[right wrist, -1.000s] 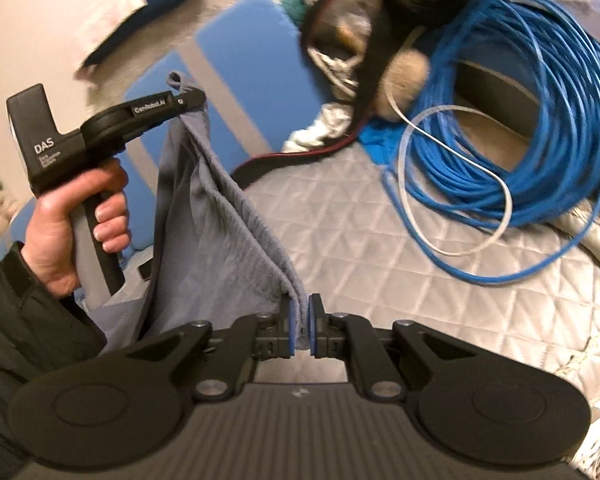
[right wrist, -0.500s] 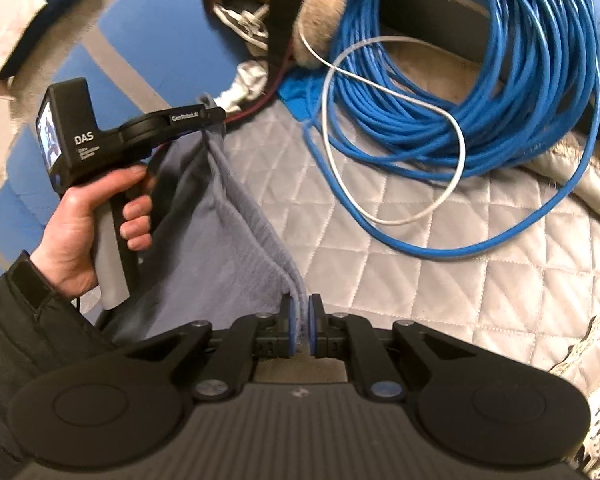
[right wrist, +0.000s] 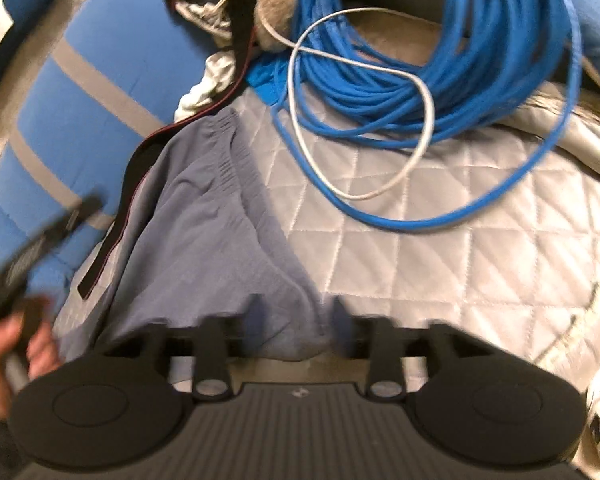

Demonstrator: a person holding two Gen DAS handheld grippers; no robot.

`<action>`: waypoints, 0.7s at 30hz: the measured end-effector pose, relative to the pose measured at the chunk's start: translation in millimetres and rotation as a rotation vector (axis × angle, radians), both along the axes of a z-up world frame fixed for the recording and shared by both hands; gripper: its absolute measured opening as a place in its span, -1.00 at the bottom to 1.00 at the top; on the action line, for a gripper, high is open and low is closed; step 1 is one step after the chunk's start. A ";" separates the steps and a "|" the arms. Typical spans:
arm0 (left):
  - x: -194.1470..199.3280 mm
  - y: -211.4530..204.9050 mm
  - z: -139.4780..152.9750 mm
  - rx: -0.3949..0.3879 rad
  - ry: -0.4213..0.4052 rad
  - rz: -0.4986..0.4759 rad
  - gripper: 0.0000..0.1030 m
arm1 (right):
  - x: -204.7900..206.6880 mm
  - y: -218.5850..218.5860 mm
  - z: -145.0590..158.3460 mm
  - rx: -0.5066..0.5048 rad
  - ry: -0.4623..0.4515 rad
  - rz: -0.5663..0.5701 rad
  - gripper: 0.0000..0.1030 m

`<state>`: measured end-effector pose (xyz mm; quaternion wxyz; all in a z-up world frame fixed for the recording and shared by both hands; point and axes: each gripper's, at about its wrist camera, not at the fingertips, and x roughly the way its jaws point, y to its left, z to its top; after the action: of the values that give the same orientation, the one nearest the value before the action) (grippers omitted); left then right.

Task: Fold clothes
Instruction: 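Lower the sweatpants onto the bed and open both grippers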

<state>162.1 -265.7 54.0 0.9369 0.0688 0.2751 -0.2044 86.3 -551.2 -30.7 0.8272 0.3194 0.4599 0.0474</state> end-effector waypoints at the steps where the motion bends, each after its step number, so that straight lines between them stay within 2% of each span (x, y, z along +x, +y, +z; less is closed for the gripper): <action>1: -13.4 10.9 2.6 0.000 -0.005 -0.001 0.35 | -5.4 -1.4 1.9 0.000 -0.003 -0.016 0.32; 6: -73.2 69.0 9.6 0.041 -0.027 0.025 0.38 | -32.1 3.1 17.4 -0.012 -0.045 -0.024 0.49; 11: -107.9 128.8 -6.7 0.085 0.006 0.094 0.38 | -59.9 34.4 41.9 -0.070 -0.140 0.047 0.66; 17: -129.7 180.5 -35.3 0.106 0.055 0.157 0.38 | -81.8 95.3 70.7 -0.165 -0.268 0.173 0.88; 21: -137.3 185.2 -44.4 0.187 0.048 0.124 0.38 | -79.2 137.8 85.0 -0.203 -0.306 0.244 0.99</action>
<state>24.8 -80.5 9.7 0.9304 0.1337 0.3191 -0.1209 7.0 -413.4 54.2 0.9033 0.1657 0.3667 0.1487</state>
